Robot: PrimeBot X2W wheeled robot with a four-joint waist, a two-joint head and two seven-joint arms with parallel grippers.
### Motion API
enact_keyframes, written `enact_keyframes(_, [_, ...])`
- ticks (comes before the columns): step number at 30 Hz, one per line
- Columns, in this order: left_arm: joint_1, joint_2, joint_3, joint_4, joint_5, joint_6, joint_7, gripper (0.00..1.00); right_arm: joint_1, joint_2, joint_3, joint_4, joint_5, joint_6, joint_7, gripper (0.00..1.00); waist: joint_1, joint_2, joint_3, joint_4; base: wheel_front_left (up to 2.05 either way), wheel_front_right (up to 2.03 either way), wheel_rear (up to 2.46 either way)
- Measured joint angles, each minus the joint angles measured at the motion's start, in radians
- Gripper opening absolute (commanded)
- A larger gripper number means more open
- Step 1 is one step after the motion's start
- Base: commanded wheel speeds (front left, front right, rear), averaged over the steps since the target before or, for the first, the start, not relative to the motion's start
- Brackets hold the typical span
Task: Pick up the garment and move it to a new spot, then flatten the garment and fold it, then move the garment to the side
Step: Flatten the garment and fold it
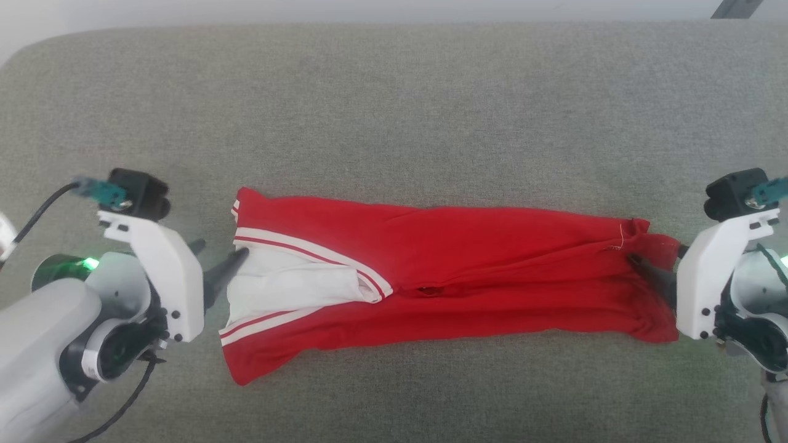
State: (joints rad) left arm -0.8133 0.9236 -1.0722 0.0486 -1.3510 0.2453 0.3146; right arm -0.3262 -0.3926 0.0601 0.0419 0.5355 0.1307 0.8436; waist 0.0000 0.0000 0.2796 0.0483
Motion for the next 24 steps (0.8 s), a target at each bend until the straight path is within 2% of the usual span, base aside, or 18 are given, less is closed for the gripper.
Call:
enact_keyframes(5, [0.059,0.004,0.042,0.016,0.046,-0.005,-0.2,1.0,0.021,0.001,-0.03,-0.009,0.0,0.0,-0.007,1.0,0.0,0.0,-0.007,0.004,0.0,0.0,0.0])
enact_keyframes(12, [0.15,-0.007,0.116,0.062,0.093,0.015,-0.501,1.0,0.035,0.005,-0.067,0.001,0.0,0.0,0.004,1.0,0.0,0.0,-0.012,0.02,0.0,0.0,0.0])
enact_keyframes(15, [0.19,-0.016,0.15,0.093,0.109,0.022,-0.559,1.0,0.035,0.005,-0.085,0.02,0.0,0.0,0.023,1.0,0.0,0.0,-0.013,0.032,0.0,0.0,0.0])
enact_keyframes(18, [0.236,-0.038,0.215,0.125,0.134,0.023,-0.573,1.0,0.041,0.009,-0.105,0.037,0.003,0.0,0.05,1.0,0.0,0.0,-0.014,0.046,0.0,0.0,0.0])
enact_keyframes(20, [0.275,-0.068,0.3,0.14,0.178,0.021,-0.573,1.0,0.043,0.014,-0.115,0.047,0.012,0.0,0.063,1.0,0.0,0.0,-0.014,0.057,0.0,0.0,0.0])
enact_keyframes(24, [0.377,-0.136,0.463,0.159,0.274,-0.012,-0.576,1.0,0.044,0.021,-0.122,0.081,0.024,0.0,0.072,1.0,0.0,0.0,-0.012,0.076,0.0,0.0,0.0])
